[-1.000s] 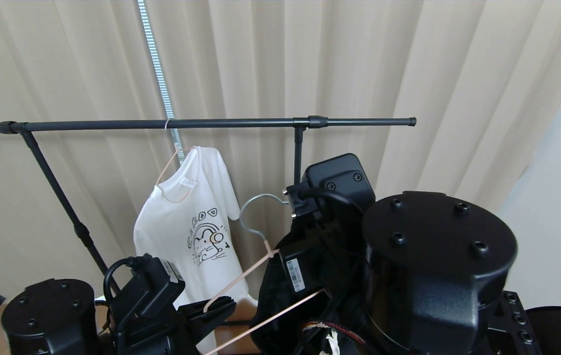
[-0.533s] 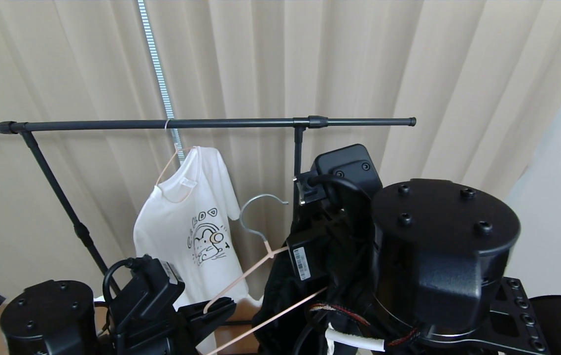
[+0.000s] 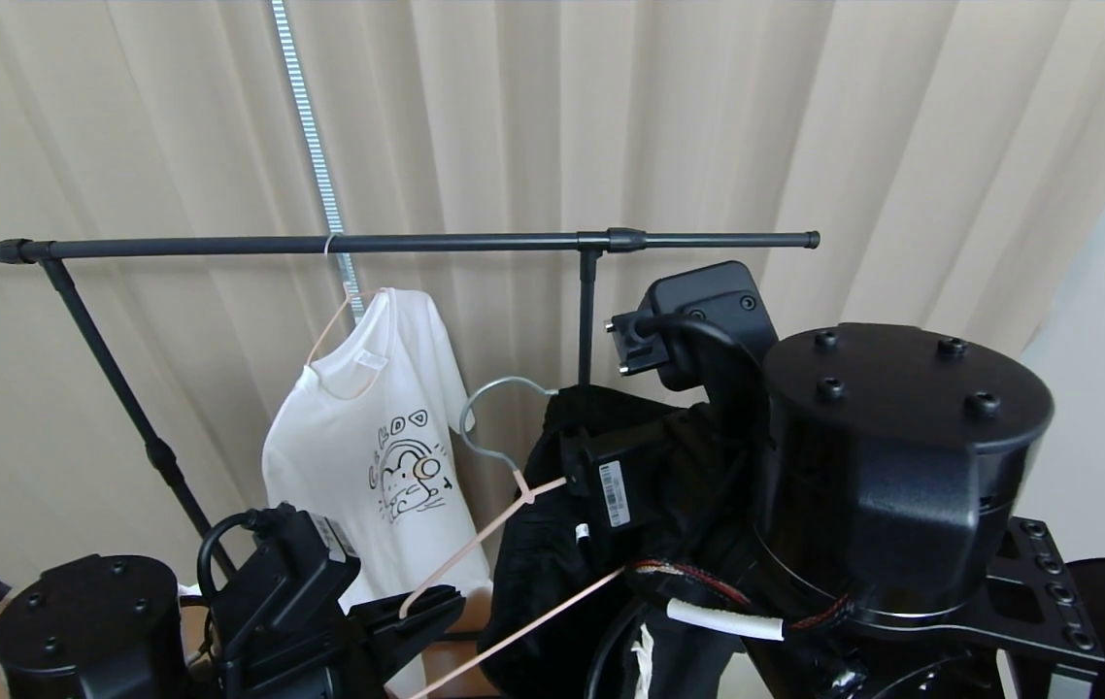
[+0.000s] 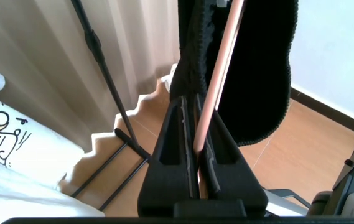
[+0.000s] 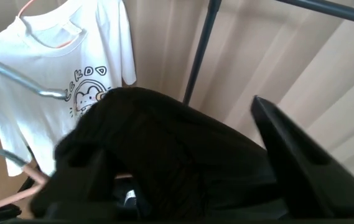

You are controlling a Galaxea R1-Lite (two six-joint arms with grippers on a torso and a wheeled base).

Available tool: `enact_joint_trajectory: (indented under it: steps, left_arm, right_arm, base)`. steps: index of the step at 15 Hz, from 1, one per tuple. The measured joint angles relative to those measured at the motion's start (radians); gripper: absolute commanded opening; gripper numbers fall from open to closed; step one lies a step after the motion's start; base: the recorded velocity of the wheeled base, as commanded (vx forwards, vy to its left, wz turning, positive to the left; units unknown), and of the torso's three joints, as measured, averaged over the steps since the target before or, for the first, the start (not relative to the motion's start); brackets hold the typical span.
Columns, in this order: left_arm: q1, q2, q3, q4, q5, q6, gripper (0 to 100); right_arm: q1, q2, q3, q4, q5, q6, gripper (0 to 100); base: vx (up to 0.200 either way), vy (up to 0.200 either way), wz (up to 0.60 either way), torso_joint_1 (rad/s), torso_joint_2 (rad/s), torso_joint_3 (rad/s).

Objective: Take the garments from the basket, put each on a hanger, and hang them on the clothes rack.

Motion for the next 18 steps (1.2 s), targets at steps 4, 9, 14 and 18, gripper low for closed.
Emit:
enact_joint_trajectory:
  steps: [4,9,14,18]
  left_arm:
    - [-0.001,0.000,0.005,-0.026,0.000,0.000,0]
    - [0.016,0.011,-0.008,-0.031,0.000,-0.016,0]
    - [0.039,0.015,-0.021,-0.030,0.001,-0.024,0]
    - [0.069,0.018,-0.039,-0.030,0.002,-0.031,0]
  right_arm:
    - [-0.013,-0.003,0.000,-0.001,0.000,0.000,100]
    - [-0.009,-0.003,0.010,0.002,0.000,-0.001,100]
    - [0.005,-0.005,0.024,0.004,0.000,-0.007,100]
    - [0.013,-0.007,0.028,0.008,0.000,-0.007,100]
  base:
    - [0.000,0.000,0.00,0.000,0.00,0.000]
    - [0.000,0.000,0.00,0.000,0.00,0.000]
    - [0.000,0.000,0.00,0.000,0.00,0.000]
    - [0.000,0.000,0.00,0.000,0.00,0.000]
